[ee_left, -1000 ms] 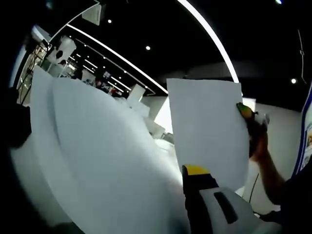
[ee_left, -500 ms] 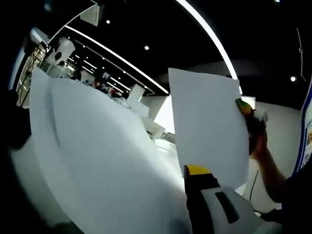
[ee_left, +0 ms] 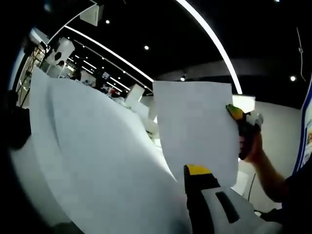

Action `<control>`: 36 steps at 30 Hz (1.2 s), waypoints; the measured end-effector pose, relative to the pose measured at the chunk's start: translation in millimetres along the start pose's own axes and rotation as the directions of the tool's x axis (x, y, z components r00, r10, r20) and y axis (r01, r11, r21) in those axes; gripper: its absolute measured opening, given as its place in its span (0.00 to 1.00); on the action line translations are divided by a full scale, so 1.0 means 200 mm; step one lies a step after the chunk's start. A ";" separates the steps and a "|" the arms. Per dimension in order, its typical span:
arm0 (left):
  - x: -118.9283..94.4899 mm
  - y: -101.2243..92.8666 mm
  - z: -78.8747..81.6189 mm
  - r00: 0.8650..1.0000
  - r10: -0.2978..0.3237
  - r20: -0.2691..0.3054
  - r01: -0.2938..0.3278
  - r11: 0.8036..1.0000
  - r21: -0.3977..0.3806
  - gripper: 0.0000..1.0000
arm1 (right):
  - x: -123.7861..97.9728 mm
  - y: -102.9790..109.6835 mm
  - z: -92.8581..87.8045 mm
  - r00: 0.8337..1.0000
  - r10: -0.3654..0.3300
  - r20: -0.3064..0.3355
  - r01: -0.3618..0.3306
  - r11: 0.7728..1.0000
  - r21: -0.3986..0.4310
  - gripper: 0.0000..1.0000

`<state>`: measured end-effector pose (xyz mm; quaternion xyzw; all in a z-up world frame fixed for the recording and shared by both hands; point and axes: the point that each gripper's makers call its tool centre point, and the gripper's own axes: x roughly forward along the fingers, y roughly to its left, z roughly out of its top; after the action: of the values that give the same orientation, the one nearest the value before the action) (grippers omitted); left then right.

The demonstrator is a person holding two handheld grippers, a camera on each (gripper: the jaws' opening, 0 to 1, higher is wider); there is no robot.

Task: Organize the stack of printing papers by aligning and flattening the scattered papers on the table

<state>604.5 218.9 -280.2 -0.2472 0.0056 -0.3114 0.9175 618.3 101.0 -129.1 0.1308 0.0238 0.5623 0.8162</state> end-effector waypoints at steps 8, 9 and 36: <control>0.00 0.00 0.00 1.000 -0.001 0.001 0.001 1.000 -0.001 0.31 | 0.03 -0.02 -0.03 1.000 -0.002 -0.015 0.002 1.000 0.009 0.00; 0.00 0.00 0.00 1.000 -0.001 0.000 0.001 1.000 -0.001 0.31 | 0.03 -0.01 -0.03 1.000 -0.001 -0.015 0.001 1.000 0.010 0.00; 0.00 0.00 0.00 1.000 -0.003 0.002 0.003 1.000 0.002 0.31 | 0.15 0.03 -0.14 0.998 0.030 -0.047 -0.027 0.999 0.047 0.00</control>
<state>603.9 219.0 -279.5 -0.2465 0.0037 -0.3125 0.9174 618.5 136.6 -150.9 0.1364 0.0544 0.5761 0.8041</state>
